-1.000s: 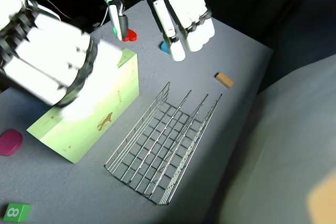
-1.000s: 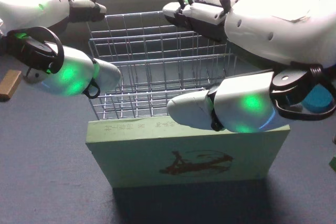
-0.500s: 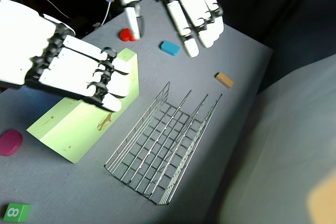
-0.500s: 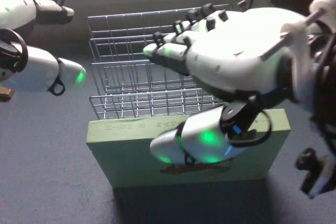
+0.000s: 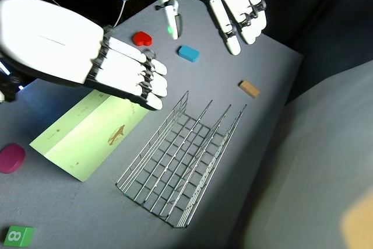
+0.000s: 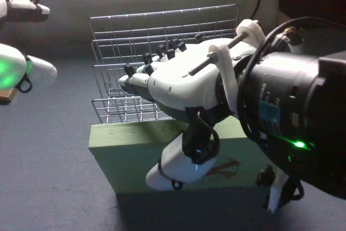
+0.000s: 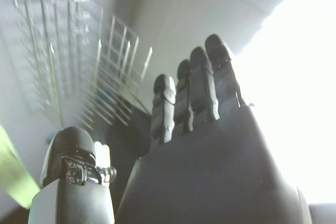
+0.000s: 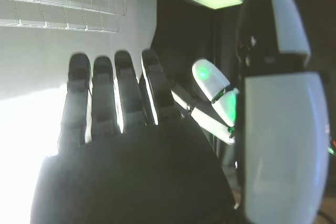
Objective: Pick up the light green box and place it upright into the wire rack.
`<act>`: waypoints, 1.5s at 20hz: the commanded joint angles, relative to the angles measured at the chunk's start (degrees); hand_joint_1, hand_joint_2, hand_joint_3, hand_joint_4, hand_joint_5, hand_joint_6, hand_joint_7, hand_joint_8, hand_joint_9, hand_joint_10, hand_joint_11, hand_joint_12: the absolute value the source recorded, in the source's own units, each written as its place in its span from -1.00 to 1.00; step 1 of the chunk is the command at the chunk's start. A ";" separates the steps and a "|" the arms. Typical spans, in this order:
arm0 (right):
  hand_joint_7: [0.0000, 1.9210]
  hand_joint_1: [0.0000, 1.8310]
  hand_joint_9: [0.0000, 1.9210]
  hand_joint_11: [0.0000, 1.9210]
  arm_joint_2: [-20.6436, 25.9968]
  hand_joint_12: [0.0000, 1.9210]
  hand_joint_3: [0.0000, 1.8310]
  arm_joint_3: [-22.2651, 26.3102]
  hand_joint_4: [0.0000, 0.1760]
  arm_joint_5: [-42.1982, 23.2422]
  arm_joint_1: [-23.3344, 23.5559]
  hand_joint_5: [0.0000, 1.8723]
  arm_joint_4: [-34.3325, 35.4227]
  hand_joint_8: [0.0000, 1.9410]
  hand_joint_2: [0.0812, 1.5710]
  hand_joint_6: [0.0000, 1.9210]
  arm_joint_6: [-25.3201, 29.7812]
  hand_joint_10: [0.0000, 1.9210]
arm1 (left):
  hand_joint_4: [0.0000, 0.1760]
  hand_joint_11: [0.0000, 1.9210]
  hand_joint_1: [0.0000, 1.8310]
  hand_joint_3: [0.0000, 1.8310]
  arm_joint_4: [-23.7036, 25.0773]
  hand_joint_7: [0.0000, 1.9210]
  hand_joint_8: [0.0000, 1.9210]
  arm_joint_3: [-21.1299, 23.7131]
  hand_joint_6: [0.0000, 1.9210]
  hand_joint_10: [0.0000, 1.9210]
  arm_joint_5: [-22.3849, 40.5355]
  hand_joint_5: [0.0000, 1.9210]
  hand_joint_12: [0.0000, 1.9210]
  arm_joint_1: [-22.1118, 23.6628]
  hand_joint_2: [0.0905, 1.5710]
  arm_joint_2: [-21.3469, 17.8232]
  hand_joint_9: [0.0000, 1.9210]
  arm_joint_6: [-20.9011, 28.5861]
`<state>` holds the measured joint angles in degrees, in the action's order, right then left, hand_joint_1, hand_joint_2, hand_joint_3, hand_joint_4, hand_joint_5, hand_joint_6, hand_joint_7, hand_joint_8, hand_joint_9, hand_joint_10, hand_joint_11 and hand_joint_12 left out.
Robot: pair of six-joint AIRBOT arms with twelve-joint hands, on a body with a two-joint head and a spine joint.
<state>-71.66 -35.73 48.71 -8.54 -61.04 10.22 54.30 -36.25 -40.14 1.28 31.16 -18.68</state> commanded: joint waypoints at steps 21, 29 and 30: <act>-0.96 -0.20 -0.99 -1.00 -3.18 -0.65 -1.00 -5.27 -0.65 -1.91 -2.14 -0.93 -1.15 -0.99 0.13 -0.99 -0.11 -1.00 | -0.10 -1.00 -0.81 -1.00 3.24 -0.92 -1.00 -1.38 -1.00 -1.00 2.34 -0.86 -0.54 2.98 0.50 -2.74 -0.90 -2.01; -0.58 -0.03 -0.60 -0.99 -3.15 0.21 -0.99 -5.67 -1.00 -2.21 -1.58 -0.61 -1.41 -0.99 0.28 -0.98 -0.16 -0.96 | -0.09 -1.00 -0.82 -1.00 3.24 -0.91 -1.00 -1.27 -1.00 -1.00 2.12 -0.87 -0.55 3.06 0.51 -2.74 -0.90 -2.01; -0.58 -0.03 -0.60 -0.99 -3.15 0.21 -0.99 -5.67 -1.00 -2.21 -1.53 -0.61 -1.76 -0.99 0.28 -0.98 -0.09 -0.96 | -0.09 -1.00 -0.82 -1.00 3.24 -0.91 -1.00 -1.27 -1.00 -1.00 2.12 -0.87 -0.55 3.06 0.51 -2.74 -0.90 -2.01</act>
<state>-74.63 -41.36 48.27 -11.00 -59.18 10.26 53.95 -37.50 -40.69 3.44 28.42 -20.58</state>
